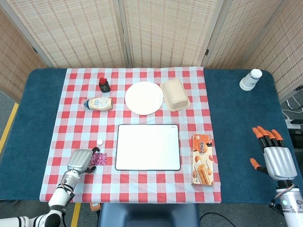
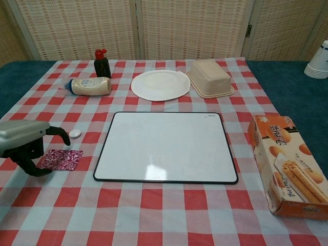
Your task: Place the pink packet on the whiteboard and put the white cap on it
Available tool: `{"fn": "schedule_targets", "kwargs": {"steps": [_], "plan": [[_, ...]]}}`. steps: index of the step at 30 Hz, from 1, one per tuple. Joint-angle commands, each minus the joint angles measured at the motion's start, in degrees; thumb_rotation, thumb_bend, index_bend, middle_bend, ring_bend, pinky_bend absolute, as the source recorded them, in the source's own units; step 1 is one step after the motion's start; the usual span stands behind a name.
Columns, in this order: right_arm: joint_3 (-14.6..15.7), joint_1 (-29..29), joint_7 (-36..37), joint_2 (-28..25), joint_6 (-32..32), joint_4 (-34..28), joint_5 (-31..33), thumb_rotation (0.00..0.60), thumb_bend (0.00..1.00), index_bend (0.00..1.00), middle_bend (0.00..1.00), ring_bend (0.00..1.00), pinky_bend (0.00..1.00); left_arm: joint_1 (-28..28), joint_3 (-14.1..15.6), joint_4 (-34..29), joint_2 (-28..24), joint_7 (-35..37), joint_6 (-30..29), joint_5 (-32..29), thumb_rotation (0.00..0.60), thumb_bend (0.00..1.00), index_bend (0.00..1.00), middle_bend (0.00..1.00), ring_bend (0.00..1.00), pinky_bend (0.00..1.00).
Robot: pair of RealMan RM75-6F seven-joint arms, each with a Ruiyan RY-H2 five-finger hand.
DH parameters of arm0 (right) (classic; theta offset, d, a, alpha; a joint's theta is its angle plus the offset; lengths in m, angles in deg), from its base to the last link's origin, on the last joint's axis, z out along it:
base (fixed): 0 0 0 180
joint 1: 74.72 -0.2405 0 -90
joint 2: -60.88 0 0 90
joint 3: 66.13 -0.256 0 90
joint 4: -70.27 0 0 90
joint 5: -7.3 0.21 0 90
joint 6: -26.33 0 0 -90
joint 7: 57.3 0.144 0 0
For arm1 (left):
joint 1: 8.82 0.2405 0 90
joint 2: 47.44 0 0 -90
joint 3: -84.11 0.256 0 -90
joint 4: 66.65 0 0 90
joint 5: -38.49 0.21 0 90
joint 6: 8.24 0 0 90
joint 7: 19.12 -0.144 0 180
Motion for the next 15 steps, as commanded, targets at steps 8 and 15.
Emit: {"fn": "schedule_targets", "kwargs": {"steps": [8,15], "plan": [[-0.07,-0.02,-0.08,0.25,-0.15,0.24,0.02,0.600,0.22,0.04,0.03,0.00,0.09,-0.54,0.48,1.24,0.19,1.14,0.34,-0.77,0.600,0.27,0.28,1.00,1.00,1.00],[-0.02,-0.19,-0.12,0.29,0.06,0.30,-0.18,0.600,0.22,0.04,0.03,0.00,0.09,-0.80,0.45,1.46,0.10,1.82,-0.18,-0.77,0.600,0.28,0.29,1.00,1.00,1.00]]}}
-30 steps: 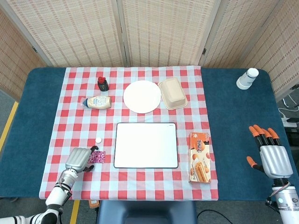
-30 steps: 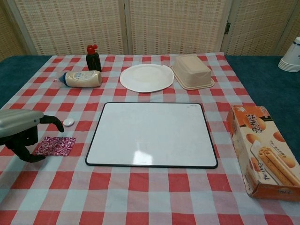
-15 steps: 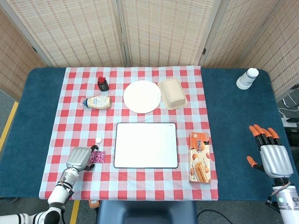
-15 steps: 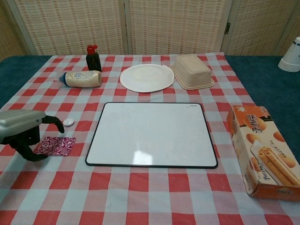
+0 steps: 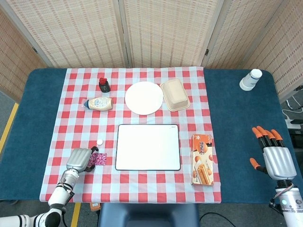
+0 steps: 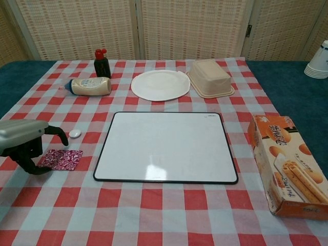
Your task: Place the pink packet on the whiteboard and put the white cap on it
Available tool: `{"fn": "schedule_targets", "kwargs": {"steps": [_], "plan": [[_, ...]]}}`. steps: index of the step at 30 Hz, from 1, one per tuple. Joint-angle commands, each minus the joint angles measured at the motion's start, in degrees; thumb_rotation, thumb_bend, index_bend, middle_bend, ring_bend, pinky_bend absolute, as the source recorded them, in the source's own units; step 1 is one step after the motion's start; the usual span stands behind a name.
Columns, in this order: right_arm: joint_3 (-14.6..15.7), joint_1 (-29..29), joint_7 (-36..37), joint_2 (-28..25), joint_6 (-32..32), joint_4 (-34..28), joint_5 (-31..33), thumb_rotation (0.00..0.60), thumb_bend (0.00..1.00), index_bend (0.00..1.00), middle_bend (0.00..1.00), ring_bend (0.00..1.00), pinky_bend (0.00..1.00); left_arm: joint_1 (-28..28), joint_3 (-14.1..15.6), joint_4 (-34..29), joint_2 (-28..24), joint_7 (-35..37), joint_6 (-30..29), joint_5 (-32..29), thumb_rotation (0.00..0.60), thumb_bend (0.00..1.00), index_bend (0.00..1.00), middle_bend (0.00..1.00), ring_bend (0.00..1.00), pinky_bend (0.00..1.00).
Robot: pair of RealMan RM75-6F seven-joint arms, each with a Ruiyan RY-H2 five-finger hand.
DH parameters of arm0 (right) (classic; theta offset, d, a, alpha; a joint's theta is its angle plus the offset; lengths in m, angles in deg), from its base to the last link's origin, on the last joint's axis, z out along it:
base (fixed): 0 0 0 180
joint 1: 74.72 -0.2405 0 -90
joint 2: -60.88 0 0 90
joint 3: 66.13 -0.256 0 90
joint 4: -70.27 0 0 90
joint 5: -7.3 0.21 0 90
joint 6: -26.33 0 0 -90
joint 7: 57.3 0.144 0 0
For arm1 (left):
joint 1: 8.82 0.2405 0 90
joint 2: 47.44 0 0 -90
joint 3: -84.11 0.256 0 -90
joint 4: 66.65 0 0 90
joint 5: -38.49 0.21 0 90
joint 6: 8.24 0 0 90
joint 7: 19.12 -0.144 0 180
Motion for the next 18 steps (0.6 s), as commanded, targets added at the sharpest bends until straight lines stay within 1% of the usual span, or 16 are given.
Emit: {"fn": "schedule_targets", "kwargs": {"steps": [1,4,18], "plan": [[0.07,-0.08,0.28,-0.03,-0.19,0.27,-0.69,0.600,0.22,0.05,0.03,0.00,0.09,-0.05,0.00,0.20,0.08,0.30,-0.06,-0.11,0.600,0.28,0.29,1.00,1.00,1.00],[0.12,0.06,0.98,0.12,-0.88,0.83,-1.58,0.600,0.22,0.06,0.03,0.00,0.09,-0.15,0.13,0.58,0.17,0.51,0.05,-0.34,0.600,0.28,0.29,1.00,1.00,1.00],[0.12,-0.08,1.09,0.10,-0.51,1.02,-1.37,0.600,0.22,0.06,0.03,0.00,0.09,-0.18,0.85,1.00,0.16,1.62,0.00,0.07,0.600,0.28,0.30,1.00,1.00,1.00]]}}
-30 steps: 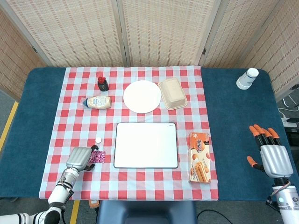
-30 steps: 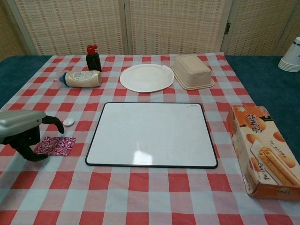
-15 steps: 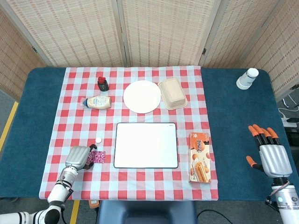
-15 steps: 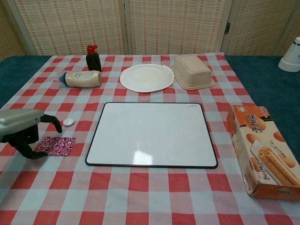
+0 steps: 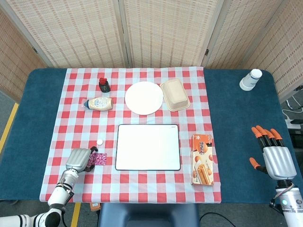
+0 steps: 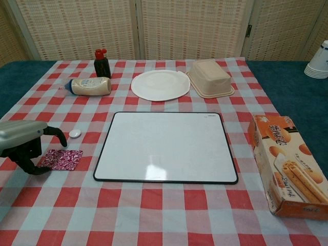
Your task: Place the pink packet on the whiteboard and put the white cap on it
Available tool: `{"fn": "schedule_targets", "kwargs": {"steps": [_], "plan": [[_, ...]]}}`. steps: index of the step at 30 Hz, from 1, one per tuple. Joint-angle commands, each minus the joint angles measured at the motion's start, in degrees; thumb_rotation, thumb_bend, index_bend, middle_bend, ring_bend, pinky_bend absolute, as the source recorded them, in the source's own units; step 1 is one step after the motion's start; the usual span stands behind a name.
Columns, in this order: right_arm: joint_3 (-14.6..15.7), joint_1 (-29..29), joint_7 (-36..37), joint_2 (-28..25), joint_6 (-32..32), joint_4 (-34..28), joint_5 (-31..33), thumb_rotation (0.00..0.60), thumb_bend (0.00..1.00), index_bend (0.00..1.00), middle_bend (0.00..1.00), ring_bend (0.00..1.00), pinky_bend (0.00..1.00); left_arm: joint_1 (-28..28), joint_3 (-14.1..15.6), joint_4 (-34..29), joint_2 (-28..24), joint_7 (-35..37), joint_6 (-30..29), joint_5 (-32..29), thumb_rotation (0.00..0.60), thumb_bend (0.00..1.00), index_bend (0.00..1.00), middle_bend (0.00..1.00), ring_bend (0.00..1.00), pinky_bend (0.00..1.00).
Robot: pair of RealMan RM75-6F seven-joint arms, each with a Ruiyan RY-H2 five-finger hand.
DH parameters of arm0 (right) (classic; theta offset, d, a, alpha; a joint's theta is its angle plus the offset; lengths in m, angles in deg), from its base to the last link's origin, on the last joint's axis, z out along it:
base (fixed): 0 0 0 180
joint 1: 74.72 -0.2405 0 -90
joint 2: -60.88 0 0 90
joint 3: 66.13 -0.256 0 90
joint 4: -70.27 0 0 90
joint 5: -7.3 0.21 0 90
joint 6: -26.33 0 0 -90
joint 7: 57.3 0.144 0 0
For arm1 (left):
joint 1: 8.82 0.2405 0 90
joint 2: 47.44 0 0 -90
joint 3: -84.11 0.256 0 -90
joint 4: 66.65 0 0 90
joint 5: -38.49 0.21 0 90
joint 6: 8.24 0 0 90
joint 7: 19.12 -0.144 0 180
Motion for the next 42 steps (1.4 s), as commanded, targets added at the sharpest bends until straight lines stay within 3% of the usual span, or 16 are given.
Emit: {"fn": "schedule_targets", "kwargs": {"steps": [1,16,42], "plan": [[0.00,-0.03,-0.04,0.04,0.03,0.04,-0.01,0.600,0.22,0.06,0.03,0.00,0.09,-0.01,0.07,0.00,-0.09,0.06,0.06,-0.17,0.600,0.28,0.30,1.00,1.00,1.00],[0.02,-0.13,-0.12,0.14,0.22,0.06,0.12,0.600,0.22,0.06,0.03,0.00,0.09,-0.24,0.42,0.83,0.05,0.60,0.61,-1.01,0.600,0.28,0.30,1.00,1.00,1.00],[0.13,-0.29,-0.37,0.05,0.77,-0.07,0.53,0.600,0.22,0.06,0.03,0.00,0.09,0.23,0.30,0.22,-0.37,1.51,-1.15,0.79,0.600,0.29,0.39,1.00,1.00,1.00]]}}
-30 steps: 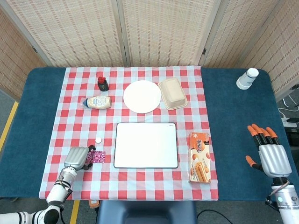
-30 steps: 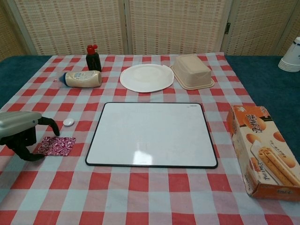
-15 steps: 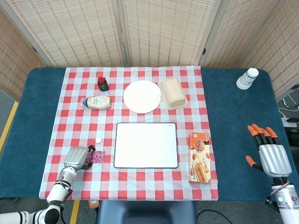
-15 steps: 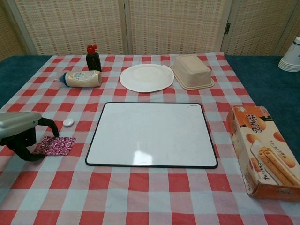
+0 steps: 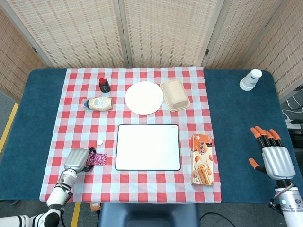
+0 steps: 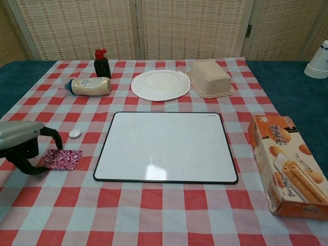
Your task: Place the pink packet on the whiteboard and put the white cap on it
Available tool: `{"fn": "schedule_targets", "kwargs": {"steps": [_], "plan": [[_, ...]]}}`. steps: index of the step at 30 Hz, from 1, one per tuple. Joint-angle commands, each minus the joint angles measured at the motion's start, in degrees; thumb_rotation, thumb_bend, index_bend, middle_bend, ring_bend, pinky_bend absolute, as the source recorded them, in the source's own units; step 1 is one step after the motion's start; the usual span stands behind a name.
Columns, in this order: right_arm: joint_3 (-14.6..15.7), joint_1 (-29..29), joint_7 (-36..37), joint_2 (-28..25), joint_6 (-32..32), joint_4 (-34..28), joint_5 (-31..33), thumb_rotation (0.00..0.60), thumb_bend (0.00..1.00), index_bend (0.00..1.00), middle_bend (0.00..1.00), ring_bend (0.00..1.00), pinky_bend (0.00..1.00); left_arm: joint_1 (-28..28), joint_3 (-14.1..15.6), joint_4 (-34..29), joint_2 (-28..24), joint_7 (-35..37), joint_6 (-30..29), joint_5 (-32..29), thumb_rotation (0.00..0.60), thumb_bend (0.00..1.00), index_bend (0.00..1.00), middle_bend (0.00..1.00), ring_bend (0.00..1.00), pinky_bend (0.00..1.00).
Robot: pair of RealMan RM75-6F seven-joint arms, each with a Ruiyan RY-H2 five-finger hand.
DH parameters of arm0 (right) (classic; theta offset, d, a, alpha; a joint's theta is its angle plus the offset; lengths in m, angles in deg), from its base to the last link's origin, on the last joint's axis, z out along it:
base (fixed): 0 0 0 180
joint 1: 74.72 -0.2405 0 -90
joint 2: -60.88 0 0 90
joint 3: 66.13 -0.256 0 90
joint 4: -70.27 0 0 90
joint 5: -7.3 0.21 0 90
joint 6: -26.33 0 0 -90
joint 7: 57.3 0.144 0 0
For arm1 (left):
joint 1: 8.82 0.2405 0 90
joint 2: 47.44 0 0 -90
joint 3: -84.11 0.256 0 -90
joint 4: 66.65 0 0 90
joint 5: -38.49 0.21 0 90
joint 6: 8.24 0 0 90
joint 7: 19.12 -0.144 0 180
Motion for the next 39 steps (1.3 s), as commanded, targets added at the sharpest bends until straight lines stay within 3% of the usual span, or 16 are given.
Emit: {"fn": "schedule_targets", "kwargs": {"steps": [1,8,13,19,32,39], "plan": [[0.00,-0.02,0.00,-0.02,0.07,0.01,0.07,0.600,0.22,0.06,0.03,0.00,0.09,-0.06,-0.26,-0.60,-0.37,-0.06,-0.34,0.29,0.600,0.29,0.39,1.00,1.00,1.00],[-0.02,-0.01,-0.02,-0.03,-0.02,-0.03,0.06,0.600,0.22,0.06,0.03,0.00,0.09,-2.41,-3.06,-5.80,-2.56,-3.12,-1.64,0.00,0.600,0.29,0.38,1.00,1.00,1.00],[0.07,0.09,0.08,-0.17,-0.19,-0.19,-0.14,0.600,0.22,0.06,0.03,0.00,0.09,-6.18,-5.03,-6.36,0.12,-8.08,-1.05,-3.28,0.600,0.30,0.38,1.00,1.00,1.00],[0.22,0.46,1.15,-0.54,-1.18,-0.27,-1.25,0.600,0.22,0.06,0.03,0.00,0.09,-13.14,-9.55,0.61,6.95,-13.56,1.45,-12.30,0.600,0.29,0.38,1.00,1.00,1.00],[-0.02,0.48,1.91,-0.63,-1.30,-0.01,-1.21,0.600,0.22,0.06,0.03,0.00,0.09,-23.55,-16.47,10.27,19.72,-23.29,-4.11,-27.92,0.600,0.30,0.38,1.00,1.00,1.00],[-0.09,0.31,2.33,-0.89,-1.18,-0.15,-1.48,0.600,0.22,0.06,0.03,0.00,0.09,-27.62,-19.14,13.98,24.06,-27.10,-7.32,-31.68,0.600,0.30,0.38,1.00,1.00,1.00]]}}
